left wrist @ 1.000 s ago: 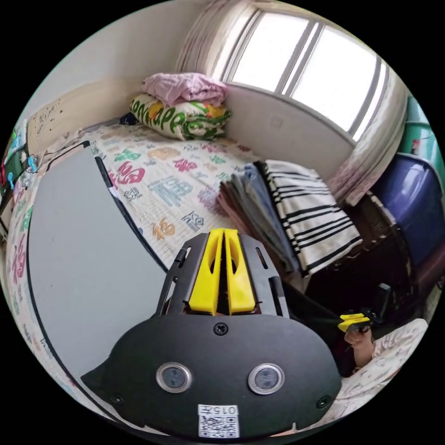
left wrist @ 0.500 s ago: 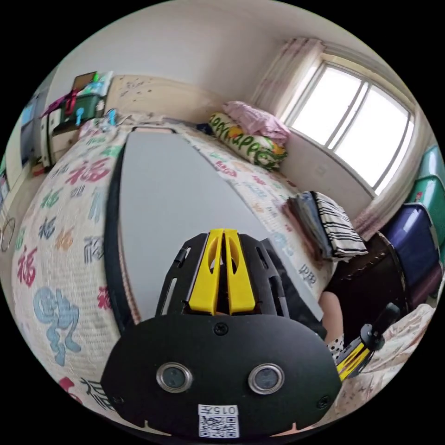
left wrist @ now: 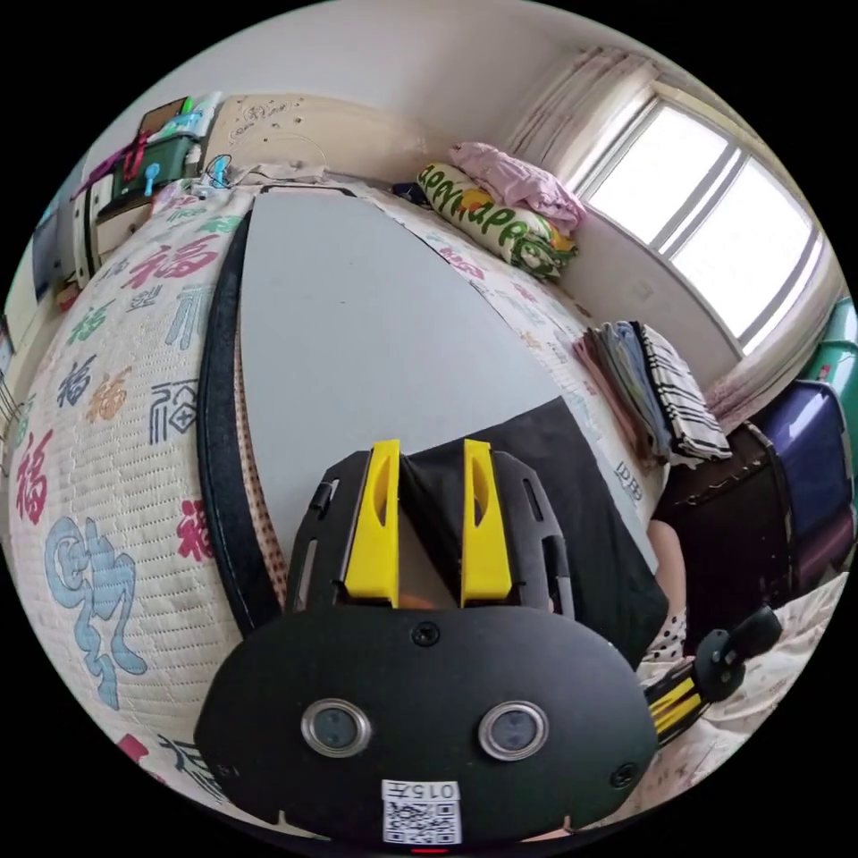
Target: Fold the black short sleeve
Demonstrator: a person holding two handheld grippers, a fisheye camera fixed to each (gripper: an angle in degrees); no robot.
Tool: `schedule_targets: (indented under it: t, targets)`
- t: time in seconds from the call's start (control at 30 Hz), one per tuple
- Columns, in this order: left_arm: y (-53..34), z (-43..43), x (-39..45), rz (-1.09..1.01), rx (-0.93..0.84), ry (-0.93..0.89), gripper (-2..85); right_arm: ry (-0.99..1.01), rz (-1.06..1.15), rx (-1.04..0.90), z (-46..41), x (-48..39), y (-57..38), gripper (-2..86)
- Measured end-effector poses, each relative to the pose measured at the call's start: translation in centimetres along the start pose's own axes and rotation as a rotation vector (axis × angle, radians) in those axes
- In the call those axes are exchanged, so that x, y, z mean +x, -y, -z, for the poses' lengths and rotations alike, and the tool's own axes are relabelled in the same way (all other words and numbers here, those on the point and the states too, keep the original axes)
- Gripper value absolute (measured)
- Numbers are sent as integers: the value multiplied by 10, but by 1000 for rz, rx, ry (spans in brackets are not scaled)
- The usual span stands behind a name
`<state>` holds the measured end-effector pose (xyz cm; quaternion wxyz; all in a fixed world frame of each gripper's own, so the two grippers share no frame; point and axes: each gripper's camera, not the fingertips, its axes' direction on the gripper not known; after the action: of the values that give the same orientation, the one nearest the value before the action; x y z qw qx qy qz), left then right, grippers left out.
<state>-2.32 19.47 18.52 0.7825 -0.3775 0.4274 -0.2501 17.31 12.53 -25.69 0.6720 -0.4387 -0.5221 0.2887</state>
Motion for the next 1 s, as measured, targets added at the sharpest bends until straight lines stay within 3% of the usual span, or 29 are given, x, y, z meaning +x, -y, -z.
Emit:
schedule_targets:
  t: [0.1,0.27,0.37,0.5,0.8,1.0]
  targets:
    - [-4,-4,12,-42,10,48,18,-37,-17,-18,-21,15,-7,36]
    - [-9,-5,31,-111,-37,137,42,-50,-22,-19,-37,31,-24,44]
    - [-21,42,47,-169,81,37,51,-96,30,1,-38,30,-38,47]
    - [-69,85,68,-264,79,-169,64,-76,101,33,-36,32,-56,61]
    - [-222,126,131,-126,61,-200,73,34,181,161,24,77,-132,59]
    - [-271,115,189,-189,-3,-110,88,-295,141,238,70,133,-187,81]
